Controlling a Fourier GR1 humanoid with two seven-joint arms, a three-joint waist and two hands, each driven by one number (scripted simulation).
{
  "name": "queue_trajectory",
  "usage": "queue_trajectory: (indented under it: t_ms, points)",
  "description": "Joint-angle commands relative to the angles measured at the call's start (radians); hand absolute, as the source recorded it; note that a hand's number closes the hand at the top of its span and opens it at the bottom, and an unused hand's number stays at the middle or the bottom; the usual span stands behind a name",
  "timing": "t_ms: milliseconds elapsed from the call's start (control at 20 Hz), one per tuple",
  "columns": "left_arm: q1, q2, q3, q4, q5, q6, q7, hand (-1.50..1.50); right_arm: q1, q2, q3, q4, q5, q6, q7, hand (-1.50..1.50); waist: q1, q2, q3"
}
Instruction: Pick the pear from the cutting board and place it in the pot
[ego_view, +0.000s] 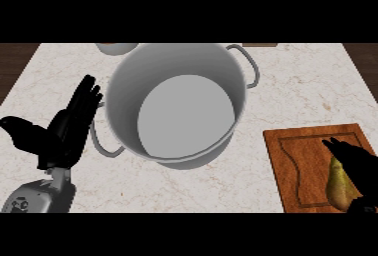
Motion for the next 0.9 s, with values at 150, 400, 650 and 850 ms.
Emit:
queue_trajectory:
  t_ms: [150, 400, 650, 850]
  points:
    - [0.087, -0.008, -0.014, -0.079, 0.002, -0.030, 0.060, 0.00, -0.040, 0.032, 0.005, 0.125, 0.066, -0.002, -0.021, -1.50, 0.003, 0.005, -0.006]
    - [-0.013, -0.013, 0.052, 0.078, 0.026, -0.073, 0.032, 0.00, -0.015, 0.026, -0.022, 0.133, 0.063, -0.020, -0.099, -1.50, -0.010, 0.007, -0.006]
    - [0.025, -0.049, 0.002, -0.054, -0.030, -0.012, 0.103, 0.00, -0.046, 0.000, -0.043, 0.081, 0.031, -0.023, -0.227, 1.50, -0.003, 0.005, -0.006]
    - [0.094, -0.052, -0.010, -0.096, -0.037, -0.050, 0.097, 0.00, -0.023, 0.075, -0.012, 0.146, 0.108, -0.126, -0.240, 1.50, -0.002, 0.005, -0.006]
